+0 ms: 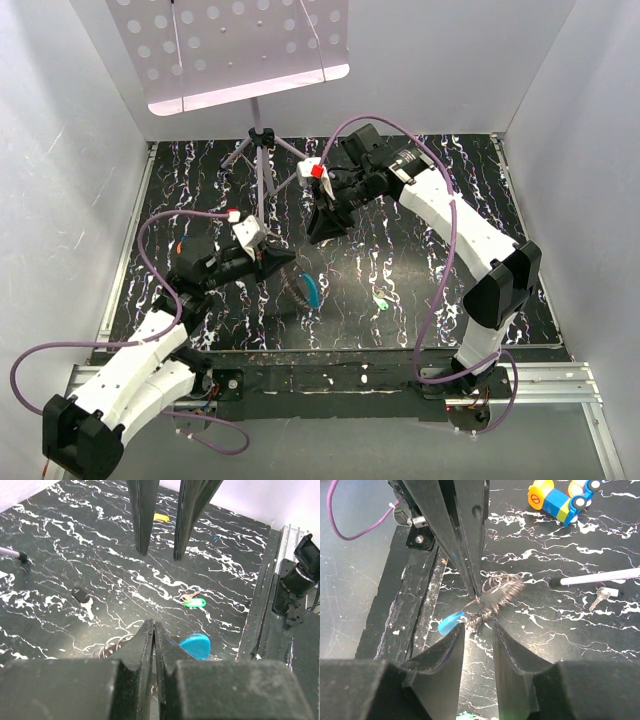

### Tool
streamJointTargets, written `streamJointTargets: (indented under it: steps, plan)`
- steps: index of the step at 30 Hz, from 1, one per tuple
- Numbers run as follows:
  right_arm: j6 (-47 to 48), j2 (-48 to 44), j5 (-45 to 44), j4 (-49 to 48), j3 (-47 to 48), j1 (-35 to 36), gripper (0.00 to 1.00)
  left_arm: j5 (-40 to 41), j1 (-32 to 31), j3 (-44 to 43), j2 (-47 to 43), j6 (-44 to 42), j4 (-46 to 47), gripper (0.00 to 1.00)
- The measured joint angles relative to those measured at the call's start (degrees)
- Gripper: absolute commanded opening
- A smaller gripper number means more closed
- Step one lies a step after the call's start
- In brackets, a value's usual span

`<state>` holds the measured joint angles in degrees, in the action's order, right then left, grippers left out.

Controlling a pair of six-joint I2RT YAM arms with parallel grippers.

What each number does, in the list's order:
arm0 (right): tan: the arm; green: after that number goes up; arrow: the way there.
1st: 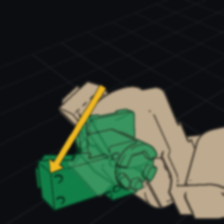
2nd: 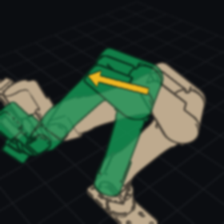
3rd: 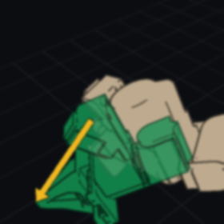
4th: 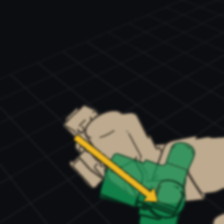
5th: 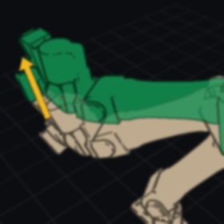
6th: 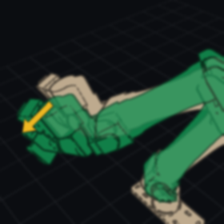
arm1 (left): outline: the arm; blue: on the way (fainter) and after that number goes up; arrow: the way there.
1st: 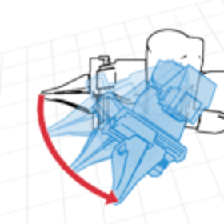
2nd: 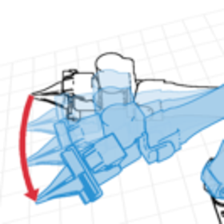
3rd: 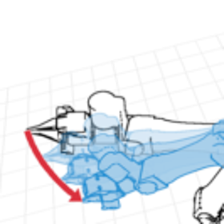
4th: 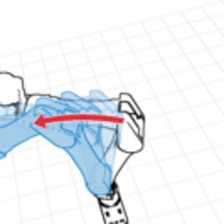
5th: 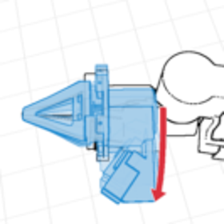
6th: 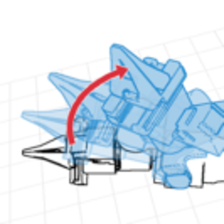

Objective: Put the keys on the keyring

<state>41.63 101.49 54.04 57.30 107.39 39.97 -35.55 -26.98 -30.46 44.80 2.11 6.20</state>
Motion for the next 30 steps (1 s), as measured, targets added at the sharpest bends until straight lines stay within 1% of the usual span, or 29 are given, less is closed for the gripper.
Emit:
streamJointTargets:
  steps: [4,9,14,25,30]
  plan:
    - [1.5,0.1,0.0,1.4,0.0,0.0,0.37,-3.2,1.5,-3.9,0.9,-2.3,-3.0,0.00]
    - [2.3,0.5,-0.1,2.2,0.0,0.1,0.37,-7.2,2.2,-9.1,4.7,-4.5,-7.9,0.00]
    - [2.4,0.2,-0.1,2.4,-2.4,0.6,0.37,-9.6,2.4,-10.5,6.8,-4.4,-10.4,0.00]
    - [2.4,-0.7,-0.1,2.8,-9.5,3.2,0.37,-11.3,2.4,-10.5,7.8,1.6,-9.4,0.00]
    - [2.4,-0.9,-0.1,2.9,-9.8,3.8,0.37,-11.5,2.4,-10.5,7.8,3.5,-7.1,0.00]
